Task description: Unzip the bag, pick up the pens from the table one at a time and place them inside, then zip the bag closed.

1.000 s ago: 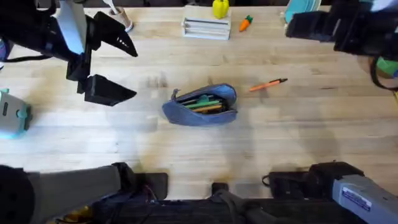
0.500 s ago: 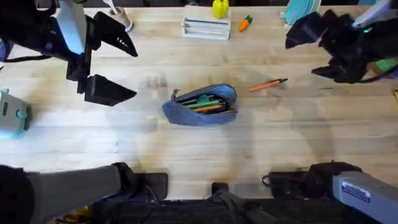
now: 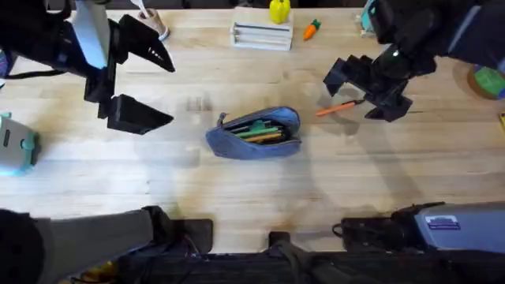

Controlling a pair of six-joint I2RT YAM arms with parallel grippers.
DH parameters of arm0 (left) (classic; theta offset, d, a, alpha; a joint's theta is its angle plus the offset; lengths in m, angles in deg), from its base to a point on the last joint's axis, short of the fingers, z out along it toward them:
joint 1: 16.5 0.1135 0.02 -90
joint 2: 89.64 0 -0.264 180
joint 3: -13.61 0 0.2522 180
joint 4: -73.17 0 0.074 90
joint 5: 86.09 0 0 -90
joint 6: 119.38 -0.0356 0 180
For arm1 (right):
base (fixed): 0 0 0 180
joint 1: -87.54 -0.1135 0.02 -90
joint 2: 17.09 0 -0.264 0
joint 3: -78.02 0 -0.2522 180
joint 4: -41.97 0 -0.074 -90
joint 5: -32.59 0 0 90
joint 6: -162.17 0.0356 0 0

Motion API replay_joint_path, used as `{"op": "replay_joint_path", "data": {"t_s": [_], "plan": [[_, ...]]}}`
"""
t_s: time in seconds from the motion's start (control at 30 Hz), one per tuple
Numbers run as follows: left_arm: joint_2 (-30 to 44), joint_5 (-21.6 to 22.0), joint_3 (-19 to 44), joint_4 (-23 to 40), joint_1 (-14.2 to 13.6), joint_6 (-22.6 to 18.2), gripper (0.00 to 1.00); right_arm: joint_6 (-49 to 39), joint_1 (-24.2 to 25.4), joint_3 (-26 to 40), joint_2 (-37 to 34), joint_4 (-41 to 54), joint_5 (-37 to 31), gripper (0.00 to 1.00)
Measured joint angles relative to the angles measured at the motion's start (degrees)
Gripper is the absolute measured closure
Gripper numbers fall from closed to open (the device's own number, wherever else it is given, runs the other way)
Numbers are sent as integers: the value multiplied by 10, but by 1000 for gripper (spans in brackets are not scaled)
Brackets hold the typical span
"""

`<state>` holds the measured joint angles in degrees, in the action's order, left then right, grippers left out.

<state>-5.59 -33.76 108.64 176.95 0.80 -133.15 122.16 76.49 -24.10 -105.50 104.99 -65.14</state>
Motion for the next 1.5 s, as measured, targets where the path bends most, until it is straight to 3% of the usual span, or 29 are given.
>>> {"op": "replay_joint_path", "data": {"t_s": [0.37, 0.57, 0.7, 0.9, 0.93, 1.23, 1.5], "plan": [[0, 0, 0, 0, 0, 0, 6, 25, 0, 0, -89, -17, 0, 6], [0, 0, 0, 0, 0, 0, 6, 27, 0, 3, -112, -35, 0, 77], [0, 0, 0, 0, 0, 0, 6, 28, 0, 4, -112, -43, -2, 275], [0, 0, 0, 0, 0, 0, 5, 31, 0, 4, -112, -45, -4, 880], [0, 0, 0, 0, 0, 0, 5, 32, 0, 5, -112, -45, -4, 938], [0, 0, 0, 0, 0, 0, 6, 19, 0, 6, -112, -45, -4, 955], [0, 0, 0, 0, 0, 0, 5, -99, 0, 35, -77, -8, -4, 958]]}}
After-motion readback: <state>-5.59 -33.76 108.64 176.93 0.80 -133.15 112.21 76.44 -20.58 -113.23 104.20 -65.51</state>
